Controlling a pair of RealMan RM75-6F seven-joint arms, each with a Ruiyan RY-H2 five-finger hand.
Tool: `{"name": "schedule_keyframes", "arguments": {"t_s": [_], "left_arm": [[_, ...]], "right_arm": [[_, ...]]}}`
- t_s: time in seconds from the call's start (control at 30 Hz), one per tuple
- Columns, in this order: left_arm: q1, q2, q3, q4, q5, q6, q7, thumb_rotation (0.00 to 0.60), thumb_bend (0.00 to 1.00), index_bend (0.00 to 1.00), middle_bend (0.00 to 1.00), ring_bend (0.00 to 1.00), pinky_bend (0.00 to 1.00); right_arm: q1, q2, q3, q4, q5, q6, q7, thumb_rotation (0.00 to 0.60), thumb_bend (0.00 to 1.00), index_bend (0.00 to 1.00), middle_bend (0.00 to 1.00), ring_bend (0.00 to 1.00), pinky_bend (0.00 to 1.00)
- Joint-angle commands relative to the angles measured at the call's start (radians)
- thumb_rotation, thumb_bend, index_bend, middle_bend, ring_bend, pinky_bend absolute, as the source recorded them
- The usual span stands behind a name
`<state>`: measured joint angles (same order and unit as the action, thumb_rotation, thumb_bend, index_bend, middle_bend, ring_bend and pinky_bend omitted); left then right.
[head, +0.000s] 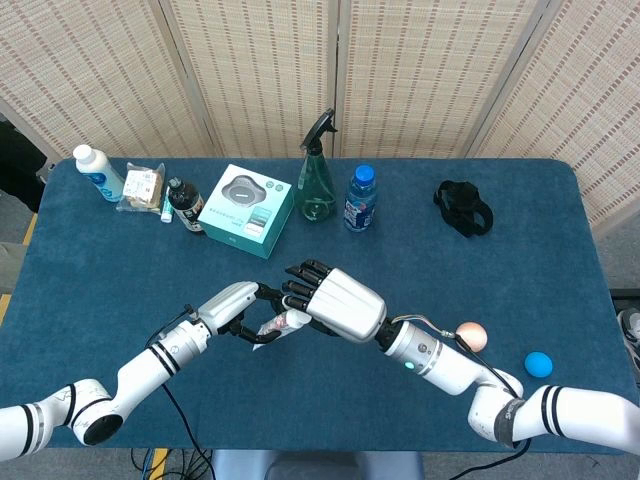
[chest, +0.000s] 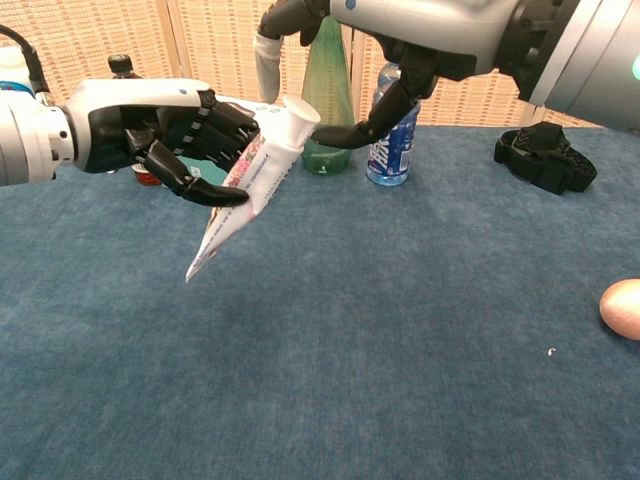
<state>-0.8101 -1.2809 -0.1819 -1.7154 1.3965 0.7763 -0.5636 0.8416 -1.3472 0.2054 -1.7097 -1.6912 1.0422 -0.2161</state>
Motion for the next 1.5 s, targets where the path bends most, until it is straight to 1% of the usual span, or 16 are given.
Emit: {"name": "schedule_keyframes", "arguments": {"t_s": [0.03, 0.13, 0.3, 0.6, 0.83, 1.13, 1.5], "left_arm": [[-0.002, 0.001, 0.001, 0.001, 0.001, 0.000, -0.003, 0.600, 0.43, 0.60, 0.63, 0.39, 0.23], [-0.003, 0.001, 0.003, 0.002, 0.002, 0.001, -0.005, 0.600, 0.43, 0.60, 0.63, 0.39, 0.23], [-0.004, 0.000, 0.008, 0.006, 0.002, 0.002, -0.011, 0.600, 0.43, 0.60, 0.63, 0.39, 0.23], [-0.008, -0.001, 0.009, 0.013, 0.000, -0.002, -0.037, 0.600, 0.43, 0.60, 0.63, 0.39, 0.23], [-0.013, 0.001, 0.008, 0.015, 0.000, -0.013, -0.077, 0.600, 0.43, 0.60, 0.64, 0.39, 0.23], [-0.020, 0.013, 0.007, 0.019, 0.005, -0.035, -0.159, 0.600, 0.43, 0.60, 0.64, 0.39, 0.23], [-0.027, 0.025, 0.008, 0.031, 0.022, -0.062, -0.291, 0.600, 0.43, 0.61, 0.64, 0.40, 0.23]], "right_arm": [[0.003, -0.001, -0.002, 0.001, 0.002, 0.002, 0.001, 0.600, 0.22, 0.43, 0.35, 0.19, 0.27], [0.005, -0.002, -0.005, 0.003, 0.005, 0.003, 0.003, 0.600, 0.22, 0.44, 0.35, 0.19, 0.27], [0.008, -0.010, -0.009, 0.012, 0.003, 0.017, 0.011, 0.600, 0.22, 0.50, 0.36, 0.19, 0.27], [0.009, -0.033, -0.013, 0.035, -0.016, 0.062, 0.026, 0.600, 0.22, 0.58, 0.38, 0.19, 0.27], [0.005, -0.048, -0.016, 0.057, -0.027, 0.097, 0.032, 0.600, 0.22, 0.60, 0.38, 0.19, 0.27], [-0.002, -0.068, -0.017, 0.090, -0.038, 0.139, 0.045, 0.600, 0.22, 0.60, 0.39, 0.19, 0.27], [-0.008, -0.087, -0.019, 0.122, -0.054, 0.180, 0.039, 0.600, 0.22, 0.60, 0.39, 0.19, 0.27]]}}
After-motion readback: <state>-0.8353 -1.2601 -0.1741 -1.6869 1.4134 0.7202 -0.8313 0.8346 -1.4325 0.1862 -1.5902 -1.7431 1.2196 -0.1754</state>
